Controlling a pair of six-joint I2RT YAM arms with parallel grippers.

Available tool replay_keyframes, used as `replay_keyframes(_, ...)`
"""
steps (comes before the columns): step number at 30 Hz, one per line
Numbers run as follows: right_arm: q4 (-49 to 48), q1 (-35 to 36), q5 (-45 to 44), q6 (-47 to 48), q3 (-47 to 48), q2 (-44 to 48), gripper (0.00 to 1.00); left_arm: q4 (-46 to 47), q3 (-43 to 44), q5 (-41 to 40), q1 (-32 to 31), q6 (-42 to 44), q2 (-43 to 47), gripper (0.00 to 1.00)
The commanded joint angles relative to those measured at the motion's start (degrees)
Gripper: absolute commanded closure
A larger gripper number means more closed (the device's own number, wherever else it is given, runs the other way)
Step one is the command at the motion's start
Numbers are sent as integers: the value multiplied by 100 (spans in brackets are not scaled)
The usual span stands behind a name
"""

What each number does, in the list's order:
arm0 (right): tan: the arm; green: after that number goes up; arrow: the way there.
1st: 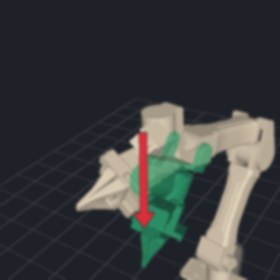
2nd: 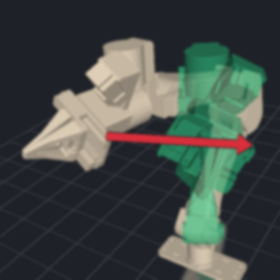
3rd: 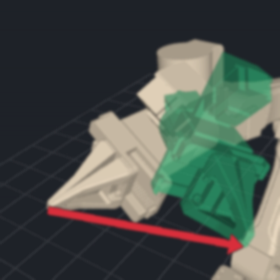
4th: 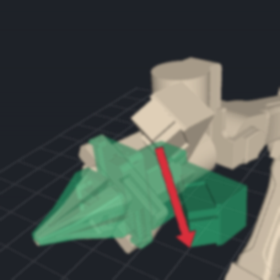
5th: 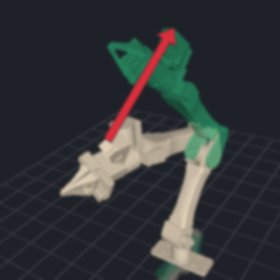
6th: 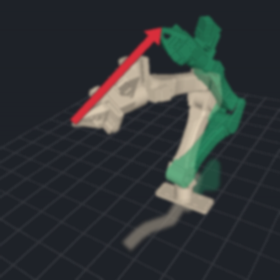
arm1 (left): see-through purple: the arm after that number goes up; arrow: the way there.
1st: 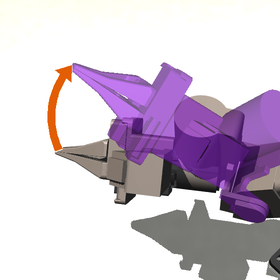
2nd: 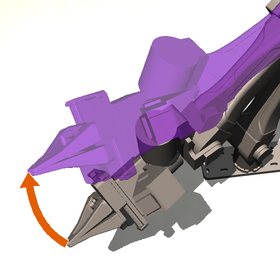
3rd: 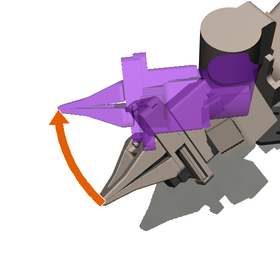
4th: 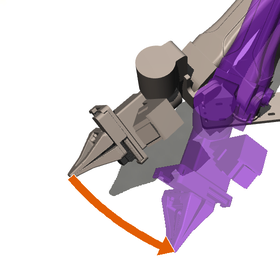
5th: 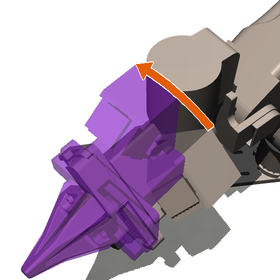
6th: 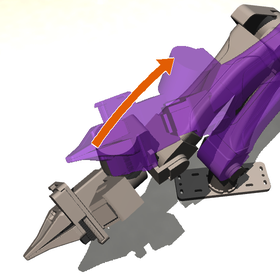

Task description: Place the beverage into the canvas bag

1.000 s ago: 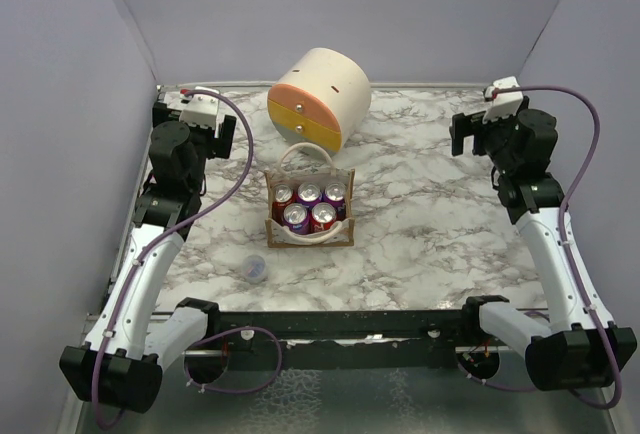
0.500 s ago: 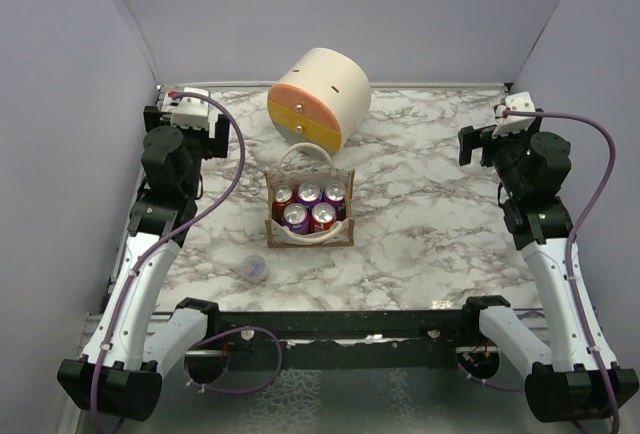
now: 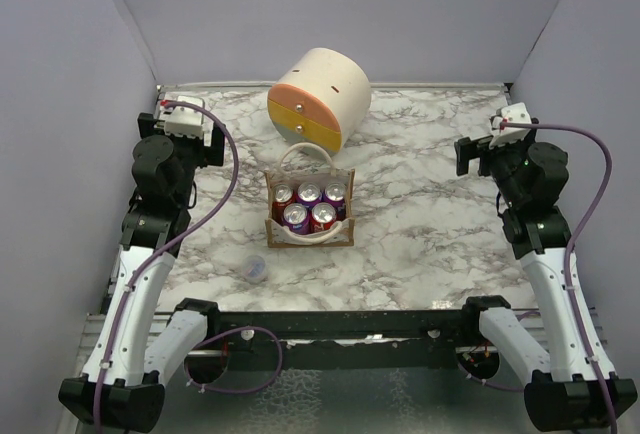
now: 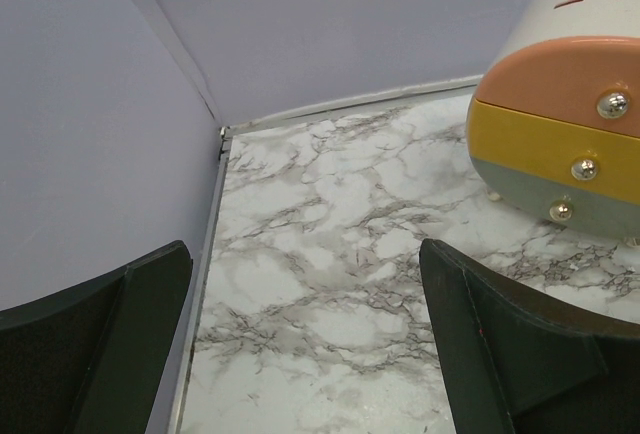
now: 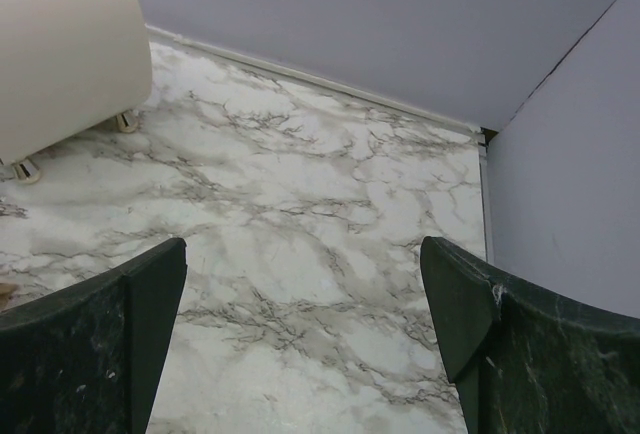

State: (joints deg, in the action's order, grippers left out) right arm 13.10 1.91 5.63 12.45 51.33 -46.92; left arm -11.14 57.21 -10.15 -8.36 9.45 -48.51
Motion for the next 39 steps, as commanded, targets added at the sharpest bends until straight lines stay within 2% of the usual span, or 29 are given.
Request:
replay_keyframes(1, -38, -24, 233, 112, -104, 144, 0, -108, 16, 262, 66, -104, 6, 1)
replay_keyframes(39, -33, -18, 257, 236, -211, 60, 0, -369, 101, 921, 197, 73, -86, 1)
